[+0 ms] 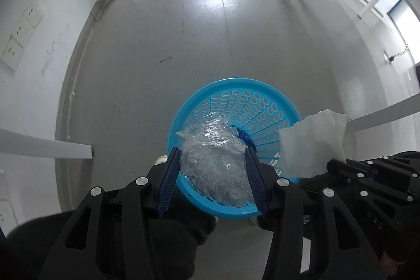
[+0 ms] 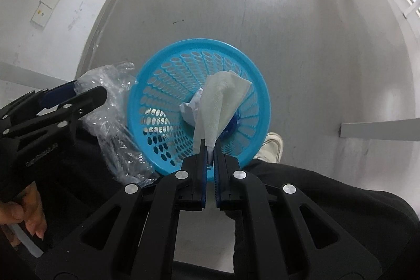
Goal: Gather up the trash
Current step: 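Open both tools to drop the wrap and tissue into the wastebasket, then raise both open tools back toward the table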
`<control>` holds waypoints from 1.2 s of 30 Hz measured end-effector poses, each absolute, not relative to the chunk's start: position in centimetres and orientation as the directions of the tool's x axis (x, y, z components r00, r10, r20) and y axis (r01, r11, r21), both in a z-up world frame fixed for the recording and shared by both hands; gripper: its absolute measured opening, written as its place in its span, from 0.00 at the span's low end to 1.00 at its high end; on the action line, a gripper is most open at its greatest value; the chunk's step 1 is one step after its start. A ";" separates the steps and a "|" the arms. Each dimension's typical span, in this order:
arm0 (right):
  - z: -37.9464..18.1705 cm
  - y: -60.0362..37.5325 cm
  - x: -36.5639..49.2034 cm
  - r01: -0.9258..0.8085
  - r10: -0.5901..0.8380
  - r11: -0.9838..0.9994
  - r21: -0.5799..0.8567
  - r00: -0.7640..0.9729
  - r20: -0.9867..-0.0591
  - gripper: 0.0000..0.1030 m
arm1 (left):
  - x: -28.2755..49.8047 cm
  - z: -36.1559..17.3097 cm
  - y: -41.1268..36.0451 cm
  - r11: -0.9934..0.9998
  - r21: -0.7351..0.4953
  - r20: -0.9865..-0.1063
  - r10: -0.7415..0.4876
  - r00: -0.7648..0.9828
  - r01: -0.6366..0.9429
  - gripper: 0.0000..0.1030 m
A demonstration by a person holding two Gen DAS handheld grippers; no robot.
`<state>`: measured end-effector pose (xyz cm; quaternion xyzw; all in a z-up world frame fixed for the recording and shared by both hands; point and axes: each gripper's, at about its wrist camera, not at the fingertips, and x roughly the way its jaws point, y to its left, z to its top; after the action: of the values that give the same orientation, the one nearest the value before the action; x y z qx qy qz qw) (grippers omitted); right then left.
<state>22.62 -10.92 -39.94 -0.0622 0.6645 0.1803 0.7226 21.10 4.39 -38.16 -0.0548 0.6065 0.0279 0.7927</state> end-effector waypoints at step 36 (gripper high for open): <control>-38.2 -10.9 21.6 -0.347 0.217 0.925 0.153 0.153 -0.964 0.34 | 19.9 -35.7 5.2 0.984 -0.097 -0.926 -0.035 0.376 -0.147 0.72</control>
<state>21.58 -10.87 -38.19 -0.0521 0.6237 0.1863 0.7573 19.91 5.16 -35.73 -0.0816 0.5575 0.0342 0.8255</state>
